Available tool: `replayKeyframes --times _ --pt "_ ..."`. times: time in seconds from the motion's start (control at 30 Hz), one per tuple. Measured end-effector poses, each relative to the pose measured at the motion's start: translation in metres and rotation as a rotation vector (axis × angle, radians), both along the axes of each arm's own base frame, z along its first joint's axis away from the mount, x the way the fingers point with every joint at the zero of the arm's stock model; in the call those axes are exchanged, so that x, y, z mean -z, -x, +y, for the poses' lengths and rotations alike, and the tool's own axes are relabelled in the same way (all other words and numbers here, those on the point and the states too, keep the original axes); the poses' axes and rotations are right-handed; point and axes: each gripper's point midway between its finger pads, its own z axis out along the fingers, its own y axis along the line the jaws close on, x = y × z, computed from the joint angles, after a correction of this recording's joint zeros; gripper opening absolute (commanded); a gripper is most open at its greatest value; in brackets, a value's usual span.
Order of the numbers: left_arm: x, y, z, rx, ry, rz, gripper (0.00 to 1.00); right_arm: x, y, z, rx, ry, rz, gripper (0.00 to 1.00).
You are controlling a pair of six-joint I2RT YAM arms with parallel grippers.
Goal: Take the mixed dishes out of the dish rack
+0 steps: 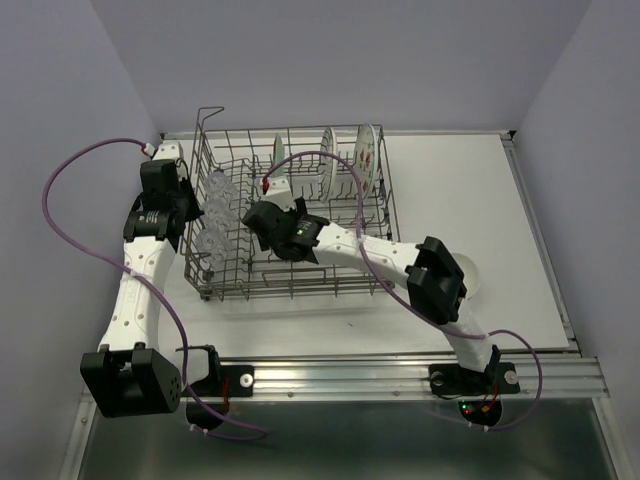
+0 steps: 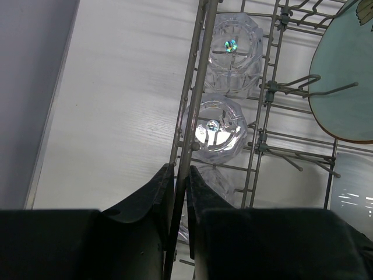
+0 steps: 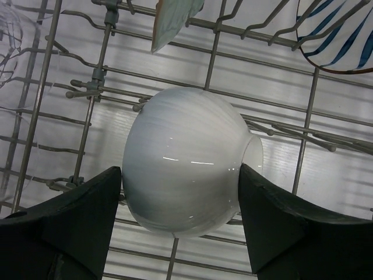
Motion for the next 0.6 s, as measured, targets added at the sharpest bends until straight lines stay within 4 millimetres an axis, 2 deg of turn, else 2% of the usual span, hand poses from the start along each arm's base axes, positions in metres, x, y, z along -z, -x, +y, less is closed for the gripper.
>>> replayKeyframes --times 0.17,0.27,0.3,0.6 --pt "0.000 0.000 0.000 0.001 -0.001 -0.003 0.13 -0.006 0.001 0.000 0.039 -0.013 -0.027 0.42" --pt "0.000 0.000 0.000 0.000 -0.001 -0.004 0.13 -0.007 0.002 -0.001 0.057 -0.011 -0.039 0.36" --pt "0.000 0.000 0.000 0.000 -0.001 -0.005 0.13 -0.008 0.004 -0.001 0.063 -0.008 -0.048 0.30" --pt "0.000 0.000 0.000 0.000 -0.002 -0.010 0.13 -0.011 0.005 -0.003 0.088 0.000 -0.074 0.23"
